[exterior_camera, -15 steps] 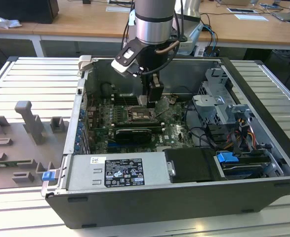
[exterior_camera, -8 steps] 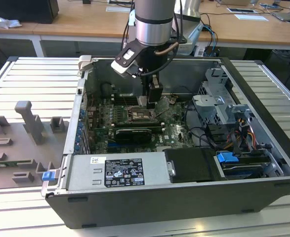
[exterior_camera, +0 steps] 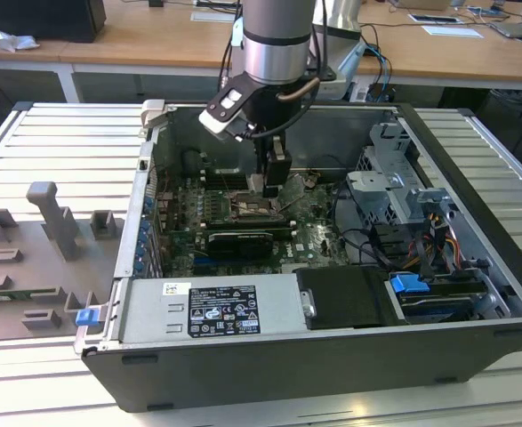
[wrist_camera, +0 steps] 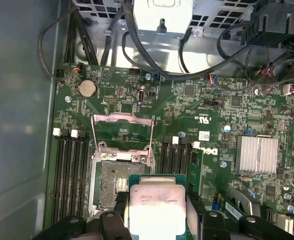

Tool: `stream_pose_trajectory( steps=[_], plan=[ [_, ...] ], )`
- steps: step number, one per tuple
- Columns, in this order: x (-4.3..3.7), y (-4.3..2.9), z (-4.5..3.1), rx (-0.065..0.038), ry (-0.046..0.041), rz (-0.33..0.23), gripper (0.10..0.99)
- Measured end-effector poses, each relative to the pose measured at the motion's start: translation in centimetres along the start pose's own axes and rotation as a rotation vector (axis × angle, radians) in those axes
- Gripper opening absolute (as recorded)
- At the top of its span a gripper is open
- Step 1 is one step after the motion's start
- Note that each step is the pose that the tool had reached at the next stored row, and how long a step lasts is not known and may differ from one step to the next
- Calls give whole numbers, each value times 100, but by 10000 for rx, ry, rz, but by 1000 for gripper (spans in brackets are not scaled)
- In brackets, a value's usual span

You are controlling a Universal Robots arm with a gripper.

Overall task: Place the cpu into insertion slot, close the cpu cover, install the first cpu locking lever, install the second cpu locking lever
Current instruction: 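Place the cpu into insertion slot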

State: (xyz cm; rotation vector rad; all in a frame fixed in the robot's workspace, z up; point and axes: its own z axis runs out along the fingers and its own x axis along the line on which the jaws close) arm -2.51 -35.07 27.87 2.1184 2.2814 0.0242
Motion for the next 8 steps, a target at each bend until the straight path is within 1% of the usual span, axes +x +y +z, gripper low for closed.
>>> stream_pose_trajectory(
  steps=[5,8],
  plan=[
    [0,-1,29,59,-2,144,541],
    [0,-1,37,67,0,169,541]
  ],
)
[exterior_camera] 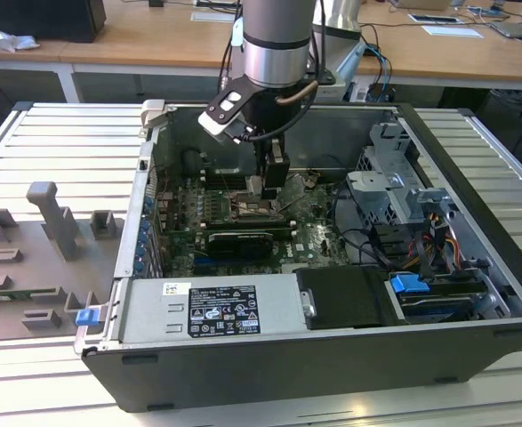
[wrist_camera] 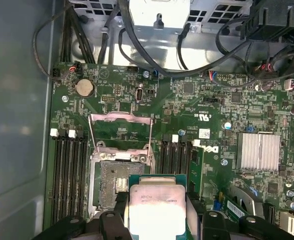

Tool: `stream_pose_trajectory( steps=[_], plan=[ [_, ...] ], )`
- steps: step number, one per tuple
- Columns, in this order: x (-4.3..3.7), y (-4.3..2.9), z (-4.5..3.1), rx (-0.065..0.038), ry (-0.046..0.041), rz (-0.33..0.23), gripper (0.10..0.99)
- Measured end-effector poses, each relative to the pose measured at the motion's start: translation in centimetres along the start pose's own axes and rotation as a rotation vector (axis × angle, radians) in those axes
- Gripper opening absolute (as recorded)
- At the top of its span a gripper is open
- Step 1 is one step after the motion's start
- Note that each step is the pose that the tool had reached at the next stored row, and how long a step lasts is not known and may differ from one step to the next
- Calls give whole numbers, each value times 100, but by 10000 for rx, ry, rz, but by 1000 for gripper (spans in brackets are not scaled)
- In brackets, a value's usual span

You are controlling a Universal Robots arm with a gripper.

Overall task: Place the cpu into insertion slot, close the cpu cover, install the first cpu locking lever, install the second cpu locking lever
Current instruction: 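Place the cpu into insertion slot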

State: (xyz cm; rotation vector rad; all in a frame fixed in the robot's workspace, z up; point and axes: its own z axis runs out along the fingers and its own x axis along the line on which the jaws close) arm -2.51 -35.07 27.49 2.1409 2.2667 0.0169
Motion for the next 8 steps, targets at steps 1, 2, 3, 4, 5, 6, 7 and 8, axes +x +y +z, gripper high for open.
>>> stream_pose_trajectory(
  steps=[1,2,3,4,5,6,7,8],
  plan=[
    [0,0,1,1,-1,17,541],
    [0,0,5,1,-1,40,541],
    [0,0,9,-3,-1,40,541],
    [0,0,21,-3,-16,38,541],
    [2,-1,35,-4,-17,40,541],
    [3,-1,53,-4,-17,40,541],
    [3,-2,70,-4,-17,39,541],
    [3,-2,90,-4,-18,47,541]
  ],
)
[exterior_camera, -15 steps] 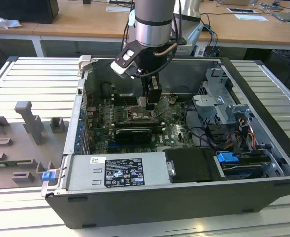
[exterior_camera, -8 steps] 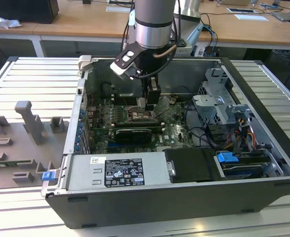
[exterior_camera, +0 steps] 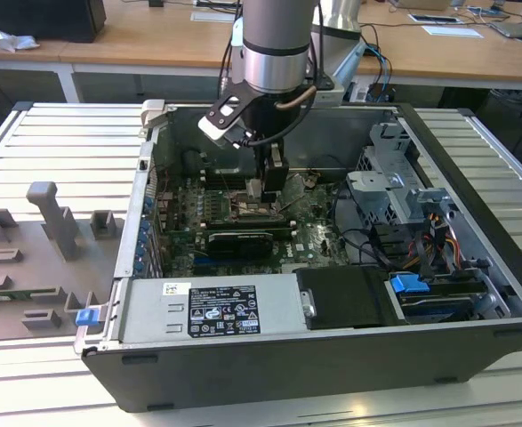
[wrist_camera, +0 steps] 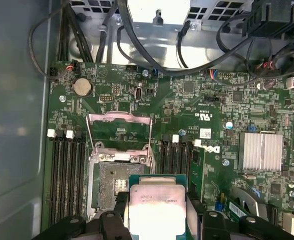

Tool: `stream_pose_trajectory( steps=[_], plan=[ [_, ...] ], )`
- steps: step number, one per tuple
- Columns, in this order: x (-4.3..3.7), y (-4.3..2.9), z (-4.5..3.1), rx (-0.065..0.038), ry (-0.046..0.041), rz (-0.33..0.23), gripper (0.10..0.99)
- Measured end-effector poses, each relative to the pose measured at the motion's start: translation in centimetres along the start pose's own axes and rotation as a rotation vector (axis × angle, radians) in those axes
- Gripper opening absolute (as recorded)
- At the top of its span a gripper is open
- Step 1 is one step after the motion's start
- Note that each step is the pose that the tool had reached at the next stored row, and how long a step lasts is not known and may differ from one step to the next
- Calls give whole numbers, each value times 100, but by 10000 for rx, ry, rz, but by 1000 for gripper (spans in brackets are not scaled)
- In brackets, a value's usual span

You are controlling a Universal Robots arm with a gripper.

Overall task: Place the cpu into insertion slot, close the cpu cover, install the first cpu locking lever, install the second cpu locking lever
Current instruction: 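Place the cpu into insertion slot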

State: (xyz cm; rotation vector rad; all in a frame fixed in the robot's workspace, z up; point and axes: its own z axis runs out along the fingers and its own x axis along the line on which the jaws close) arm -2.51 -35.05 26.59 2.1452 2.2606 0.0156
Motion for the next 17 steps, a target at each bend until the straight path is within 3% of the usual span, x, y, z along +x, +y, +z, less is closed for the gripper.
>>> stream_pose_trajectory(
  steps=[3,17],
  plan=[
    [1,-2,62,2,-2,139,541],
    [5,-11,109,2,-9,183,541]
  ],
)
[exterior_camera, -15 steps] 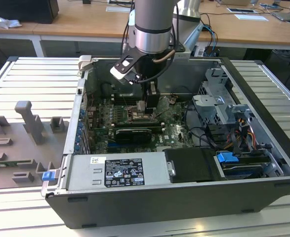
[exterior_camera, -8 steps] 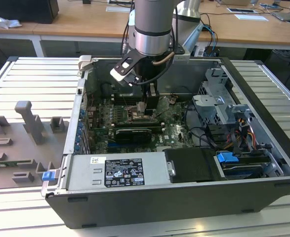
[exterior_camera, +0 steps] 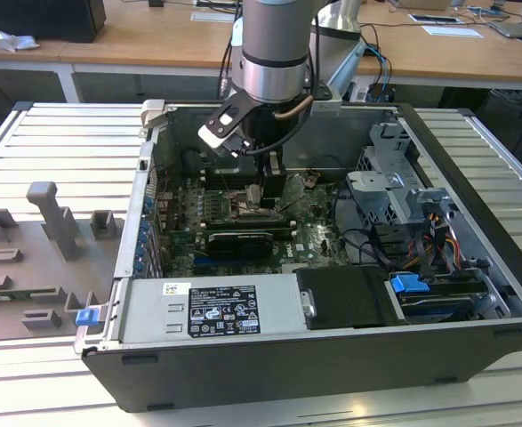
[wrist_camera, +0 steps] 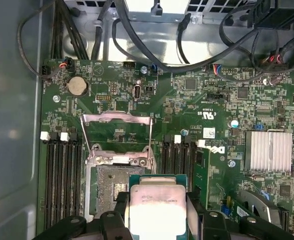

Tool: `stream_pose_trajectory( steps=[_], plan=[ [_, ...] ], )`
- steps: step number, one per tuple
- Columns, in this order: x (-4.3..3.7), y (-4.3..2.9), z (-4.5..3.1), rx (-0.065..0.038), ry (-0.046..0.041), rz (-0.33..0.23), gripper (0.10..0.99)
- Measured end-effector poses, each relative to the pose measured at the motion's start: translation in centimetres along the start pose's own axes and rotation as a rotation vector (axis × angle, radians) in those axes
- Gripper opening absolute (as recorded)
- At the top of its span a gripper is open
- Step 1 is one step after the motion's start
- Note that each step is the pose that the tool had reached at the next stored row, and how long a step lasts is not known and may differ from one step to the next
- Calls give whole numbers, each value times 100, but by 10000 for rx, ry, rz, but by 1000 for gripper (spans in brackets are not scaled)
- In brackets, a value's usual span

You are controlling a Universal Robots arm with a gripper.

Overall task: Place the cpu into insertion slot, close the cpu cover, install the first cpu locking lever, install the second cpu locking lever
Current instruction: 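Place the cpu into insertion slot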

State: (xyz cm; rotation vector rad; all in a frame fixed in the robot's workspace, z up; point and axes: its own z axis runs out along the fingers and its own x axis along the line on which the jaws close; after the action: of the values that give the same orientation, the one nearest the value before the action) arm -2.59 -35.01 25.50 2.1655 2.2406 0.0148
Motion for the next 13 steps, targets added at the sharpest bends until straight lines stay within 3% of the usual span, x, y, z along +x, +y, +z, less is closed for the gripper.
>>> stream_pose_trajectory(
  steps=[3,9,13],
  plan=[
    [17,-9,38,1,-6,-2,541],
    [151,-18,131,0,-10,-4,541],
    [262,-71,239,-1,-8,-44,541]
  ],
)
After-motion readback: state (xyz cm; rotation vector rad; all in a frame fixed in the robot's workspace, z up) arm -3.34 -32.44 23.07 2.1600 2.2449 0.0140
